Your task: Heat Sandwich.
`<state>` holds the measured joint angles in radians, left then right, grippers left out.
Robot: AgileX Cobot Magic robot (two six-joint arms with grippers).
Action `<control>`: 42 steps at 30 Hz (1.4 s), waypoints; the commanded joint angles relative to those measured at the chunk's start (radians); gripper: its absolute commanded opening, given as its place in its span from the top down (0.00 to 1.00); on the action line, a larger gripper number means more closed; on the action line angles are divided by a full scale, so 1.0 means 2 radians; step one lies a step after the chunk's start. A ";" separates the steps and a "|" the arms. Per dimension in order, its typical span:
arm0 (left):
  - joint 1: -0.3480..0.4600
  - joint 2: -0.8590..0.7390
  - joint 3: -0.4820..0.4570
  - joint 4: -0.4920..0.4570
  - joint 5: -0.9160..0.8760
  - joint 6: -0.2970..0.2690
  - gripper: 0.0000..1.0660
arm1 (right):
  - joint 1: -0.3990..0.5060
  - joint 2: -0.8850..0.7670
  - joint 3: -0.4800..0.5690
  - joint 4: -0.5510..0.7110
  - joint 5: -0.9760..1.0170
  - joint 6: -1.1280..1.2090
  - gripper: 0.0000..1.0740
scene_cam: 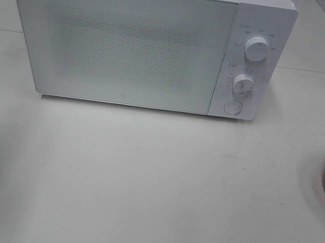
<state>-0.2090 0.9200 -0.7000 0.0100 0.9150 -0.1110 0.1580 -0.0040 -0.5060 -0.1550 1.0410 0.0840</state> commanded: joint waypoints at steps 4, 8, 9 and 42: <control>0.000 -0.074 0.068 -0.007 0.025 -0.004 0.06 | -0.005 -0.013 0.001 -0.001 -0.003 -0.003 0.29; 0.000 -0.109 0.091 -0.005 0.040 -0.003 0.06 | -0.005 -0.013 0.001 -0.001 -0.003 -0.003 0.29; 0.000 -0.114 0.093 -0.007 0.046 -0.003 0.06 | -0.005 -0.013 0.001 -0.001 -0.003 -0.003 0.29; 0.079 -0.337 0.103 -0.009 0.058 -0.003 0.06 | -0.005 -0.013 0.001 -0.001 -0.003 -0.004 0.29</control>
<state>-0.0550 0.2590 -0.5000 0.0000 1.0350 -0.1110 0.1580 -0.0040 -0.5060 -0.1550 1.0410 0.0840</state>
